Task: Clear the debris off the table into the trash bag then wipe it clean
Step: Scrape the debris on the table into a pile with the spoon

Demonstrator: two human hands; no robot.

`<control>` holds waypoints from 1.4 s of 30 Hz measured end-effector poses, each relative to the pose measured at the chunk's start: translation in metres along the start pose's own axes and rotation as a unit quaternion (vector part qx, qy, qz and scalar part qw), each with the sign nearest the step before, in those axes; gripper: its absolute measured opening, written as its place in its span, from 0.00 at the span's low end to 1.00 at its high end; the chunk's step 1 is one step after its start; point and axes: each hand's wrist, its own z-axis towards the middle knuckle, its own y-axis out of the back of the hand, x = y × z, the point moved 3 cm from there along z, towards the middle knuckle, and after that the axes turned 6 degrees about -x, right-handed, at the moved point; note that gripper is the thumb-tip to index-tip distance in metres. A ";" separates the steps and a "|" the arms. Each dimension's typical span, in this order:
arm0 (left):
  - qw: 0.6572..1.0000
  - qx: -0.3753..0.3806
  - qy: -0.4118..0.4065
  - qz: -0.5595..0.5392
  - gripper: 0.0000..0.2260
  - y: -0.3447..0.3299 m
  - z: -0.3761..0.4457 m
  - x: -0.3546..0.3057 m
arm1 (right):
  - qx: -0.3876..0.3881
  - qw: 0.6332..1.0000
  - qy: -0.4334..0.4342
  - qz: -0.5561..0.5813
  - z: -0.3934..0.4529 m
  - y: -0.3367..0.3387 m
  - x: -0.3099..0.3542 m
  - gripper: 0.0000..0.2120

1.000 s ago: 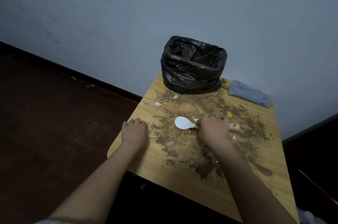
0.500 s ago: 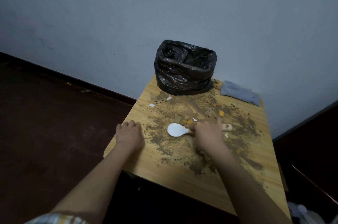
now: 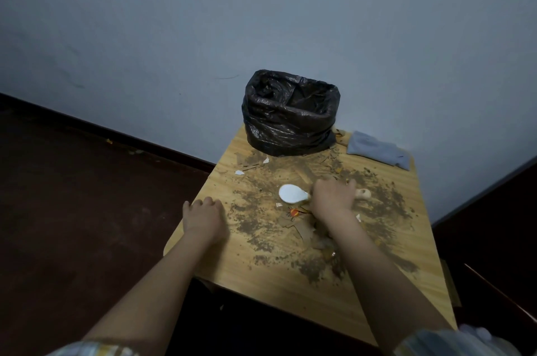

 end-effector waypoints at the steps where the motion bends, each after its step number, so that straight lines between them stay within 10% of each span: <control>1: 1.000 0.000 -0.002 0.003 0.22 0.000 0.001 0.000 | 0.007 1.000 -0.007 -0.003 0.000 -0.001 -0.004 0.09; 19: 0.999 -0.028 -0.012 0.041 0.17 0.007 0.020 -0.001 | -0.028 0.999 -0.028 -0.002 0.019 0.003 0.003 0.05; 42: 0.990 -0.123 -0.035 -0.061 0.18 0.004 0.080 -0.009 | -0.086 0.983 0.160 0.004 0.113 0.016 0.121 0.12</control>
